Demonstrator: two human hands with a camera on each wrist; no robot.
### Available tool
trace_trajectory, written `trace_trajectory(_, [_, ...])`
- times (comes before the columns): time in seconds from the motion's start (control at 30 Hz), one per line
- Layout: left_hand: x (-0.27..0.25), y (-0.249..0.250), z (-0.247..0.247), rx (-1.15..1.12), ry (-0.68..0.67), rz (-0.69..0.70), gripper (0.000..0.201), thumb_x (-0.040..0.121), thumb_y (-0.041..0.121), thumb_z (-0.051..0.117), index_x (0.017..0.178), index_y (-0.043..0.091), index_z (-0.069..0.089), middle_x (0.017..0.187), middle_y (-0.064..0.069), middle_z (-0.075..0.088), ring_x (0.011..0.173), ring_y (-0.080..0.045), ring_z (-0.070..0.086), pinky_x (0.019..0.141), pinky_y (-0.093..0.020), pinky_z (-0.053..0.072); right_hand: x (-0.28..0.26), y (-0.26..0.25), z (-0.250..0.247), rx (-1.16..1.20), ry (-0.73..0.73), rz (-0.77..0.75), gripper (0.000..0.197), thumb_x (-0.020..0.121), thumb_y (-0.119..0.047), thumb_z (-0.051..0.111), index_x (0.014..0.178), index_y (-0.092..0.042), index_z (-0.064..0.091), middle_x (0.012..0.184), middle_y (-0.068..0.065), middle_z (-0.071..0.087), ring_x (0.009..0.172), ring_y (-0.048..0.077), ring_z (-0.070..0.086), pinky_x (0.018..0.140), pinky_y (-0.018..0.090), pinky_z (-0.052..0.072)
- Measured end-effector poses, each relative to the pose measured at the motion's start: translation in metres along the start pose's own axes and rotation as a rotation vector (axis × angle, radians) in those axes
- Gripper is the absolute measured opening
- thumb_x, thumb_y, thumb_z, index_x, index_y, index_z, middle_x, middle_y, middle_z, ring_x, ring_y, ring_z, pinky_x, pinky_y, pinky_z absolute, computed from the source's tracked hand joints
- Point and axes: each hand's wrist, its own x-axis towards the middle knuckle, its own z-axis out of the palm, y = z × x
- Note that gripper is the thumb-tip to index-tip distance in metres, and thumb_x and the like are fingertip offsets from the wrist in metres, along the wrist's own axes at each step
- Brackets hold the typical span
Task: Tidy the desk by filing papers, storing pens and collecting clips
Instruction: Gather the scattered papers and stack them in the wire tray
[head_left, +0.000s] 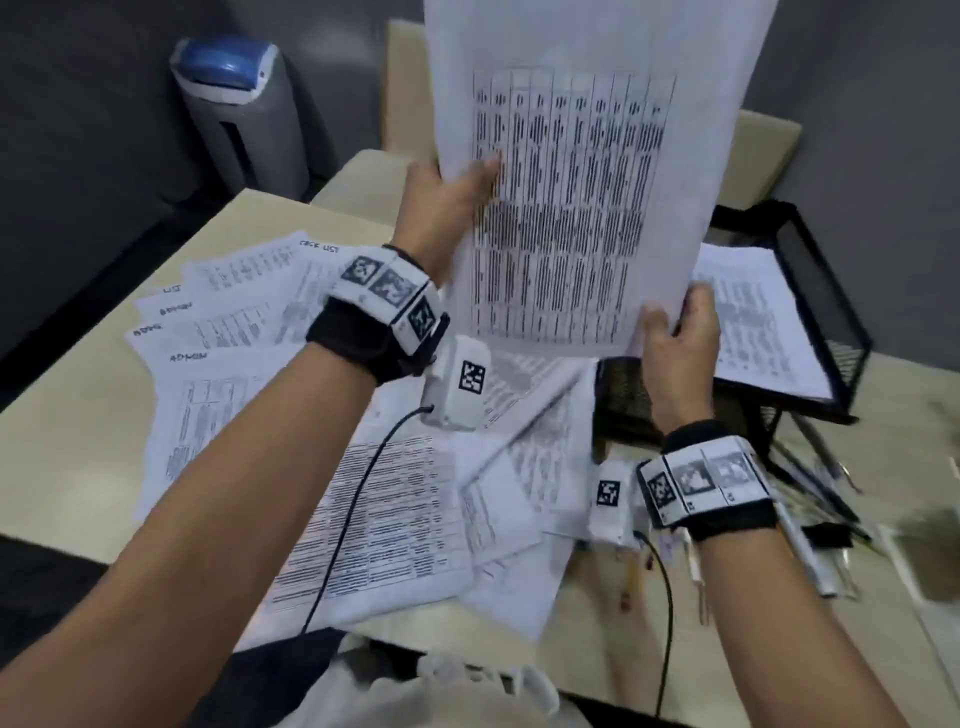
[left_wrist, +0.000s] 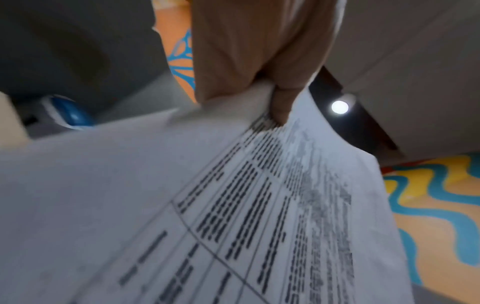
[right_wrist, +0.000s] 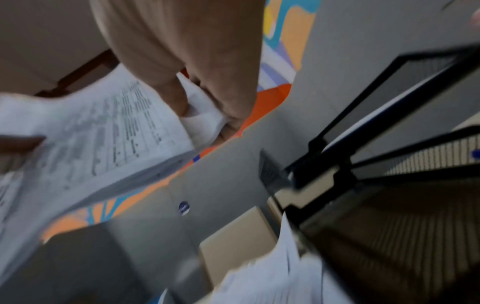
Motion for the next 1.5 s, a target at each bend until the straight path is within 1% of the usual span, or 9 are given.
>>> trace_trajectory(0.2, [-0.004, -0.035, 0.108, 0.385, -0.272, -0.158, 0.055, 0.082, -0.003, 0.057, 0.121, 0.012, 0.022, 0.118, -0.015, 0.053, 0.104, -0.032, 0.061, 0.087, -0.042, 0.054, 0.066, 0.019, -0.101, -0.107, 0.262, 0.070, 0.022, 0.085, -0.004, 0.039, 0.100, -0.018, 0.047, 0.102, 0.004, 0.055, 0.091, 0.017, 0.052, 0.079, 0.029, 0.046])
trace_trajectory(0.3, [-0.017, -0.058, 0.151, 0.695, -0.369, 0.015, 0.066, 0.081, -0.008, 0.047, 0.139, 0.009, 0.020, 0.099, -0.014, 0.059, 0.084, -0.030, 0.060, 0.068, -0.033, 0.050, 0.084, 0.038, -0.131, -0.210, 0.218, 0.184, 0.027, 0.090, -0.001, 0.035, 0.109, -0.015, 0.047, 0.108, 0.005, 0.053, 0.094, 0.017, 0.050, 0.077, 0.025, 0.041])
trace_trajectory(0.5, [-0.030, -0.095, 0.198, 1.247, -0.602, 0.075, 0.037, 0.089, -0.004, 0.041, 0.126, -0.001, 0.043, 0.131, -0.022, 0.042, 0.117, -0.037, 0.049, 0.094, -0.040, 0.041, 0.103, 0.073, -0.150, -0.592, 0.068, 0.361, 0.034, 0.087, 0.000, 0.041, 0.121, 0.001, 0.045, 0.128, 0.022, 0.052, 0.116, 0.037, 0.051, 0.095, 0.041, 0.043])
trace_trajectory(0.6, [-0.038, -0.108, 0.205, 1.405, -0.615, 0.084, 0.039, 0.087, -0.009, 0.044, 0.125, 0.000, 0.041, 0.136, -0.019, 0.033, 0.111, -0.038, 0.051, 0.079, -0.038, 0.041, 0.100, 0.082, -0.151, -0.748, -0.026, 0.391, 0.038, 0.087, -0.003, 0.047, 0.124, 0.003, 0.041, 0.132, 0.025, 0.047, 0.122, 0.039, 0.046, 0.098, 0.042, 0.040])
trace_trajectory(0.73, [-0.041, -0.114, 0.202, 1.518, -0.503, 0.397, 0.053, 0.084, 0.000, 0.056, 0.133, 0.005, 0.036, 0.147, -0.015, 0.023, 0.127, -0.033, 0.034, 0.087, -0.037, 0.040, 0.085, 0.086, -0.148, -0.986, -0.028, 0.326, 0.054, 0.082, -0.004, 0.057, 0.130, 0.003, 0.034, 0.138, 0.022, 0.037, 0.126, 0.039, 0.034, 0.100, 0.048, 0.035])
trace_trajectory(0.93, [-0.031, -0.106, 0.132, 1.242, -0.222, 0.321, 0.049, 0.089, 0.034, 0.055, 0.131, 0.010, 0.043, 0.141, -0.012, 0.033, 0.127, -0.030, 0.035, 0.100, -0.040, 0.033, 0.044, 0.051, -0.109, -0.746, 0.051, -0.052, 0.046, 0.082, 0.000, 0.050, 0.127, -0.006, 0.042, 0.132, 0.016, 0.039, 0.120, 0.031, 0.038, 0.097, 0.040, 0.034])
trace_trajectory(1.1, [-0.023, -0.117, -0.007, 1.458, -0.378, -0.259, 0.068, 0.080, 0.046, 0.065, 0.132, 0.009, 0.043, 0.139, -0.017, 0.036, 0.130, -0.032, 0.035, 0.105, -0.047, 0.034, -0.004, 0.028, -0.022, -0.427, -0.385, -0.230, 0.029, 0.087, -0.003, 0.047, 0.115, -0.005, 0.051, 0.112, 0.013, 0.055, 0.085, 0.018, 0.049, 0.080, 0.028, 0.041])
trace_trajectory(1.3, [-0.070, -0.140, -0.144, 1.758, -0.526, -0.665, 0.102, 0.059, 0.057, 0.078, 0.138, 0.012, 0.032, 0.137, -0.013, 0.031, 0.130, -0.034, 0.031, 0.102, -0.051, 0.035, -0.032, 0.078, 0.072, -0.575, -0.501, 0.517, 0.066, 0.084, -0.021, 0.060, 0.138, -0.002, 0.026, 0.141, 0.020, 0.033, 0.129, 0.038, 0.037, 0.105, 0.041, 0.034])
trace_trajectory(1.5, [-0.082, -0.154, -0.181, 1.603, -0.445, -0.523, 0.046, 0.086, 0.032, 0.062, 0.126, 0.010, 0.054, 0.126, -0.014, 0.049, 0.117, -0.030, 0.050, 0.095, -0.038, 0.043, -0.042, 0.096, 0.108, -0.413, -0.245, 0.766, 0.060, 0.087, -0.014, 0.058, 0.137, -0.001, 0.027, 0.140, 0.022, 0.042, 0.128, 0.038, 0.043, 0.109, 0.043, 0.033])
